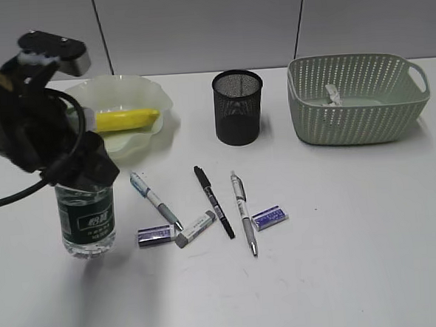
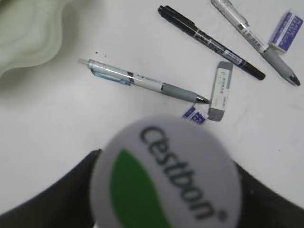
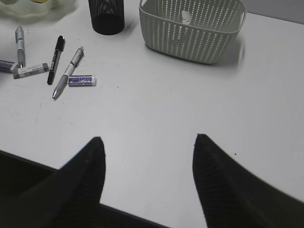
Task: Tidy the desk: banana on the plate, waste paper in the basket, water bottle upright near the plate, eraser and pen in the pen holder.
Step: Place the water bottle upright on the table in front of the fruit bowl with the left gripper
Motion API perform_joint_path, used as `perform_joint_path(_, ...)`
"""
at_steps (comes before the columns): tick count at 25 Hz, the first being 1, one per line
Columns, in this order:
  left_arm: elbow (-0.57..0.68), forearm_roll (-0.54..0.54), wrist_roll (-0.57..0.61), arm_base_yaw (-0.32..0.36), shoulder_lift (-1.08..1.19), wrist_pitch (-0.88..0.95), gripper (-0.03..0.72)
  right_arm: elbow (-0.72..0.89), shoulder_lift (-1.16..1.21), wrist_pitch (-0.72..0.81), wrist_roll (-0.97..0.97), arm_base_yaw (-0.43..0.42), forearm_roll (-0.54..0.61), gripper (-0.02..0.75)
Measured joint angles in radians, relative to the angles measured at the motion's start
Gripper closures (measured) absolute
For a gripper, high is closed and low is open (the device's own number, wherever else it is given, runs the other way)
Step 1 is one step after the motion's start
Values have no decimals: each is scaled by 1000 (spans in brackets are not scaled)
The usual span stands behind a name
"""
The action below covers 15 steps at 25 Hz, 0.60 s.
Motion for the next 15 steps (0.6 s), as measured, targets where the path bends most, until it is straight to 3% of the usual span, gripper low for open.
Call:
perform_joint_path(7,299,-18,-2,20,-147,-484,189,0,0,0,0,0,0,271)
perform_joint_path(11,379,-29,-2,20,-132,-626,189,0,0,0,0,0,0,271)
perform_joint_path(15,382,-38,-3,22,-86,-700,189,0,0,0,0,0,0,271)
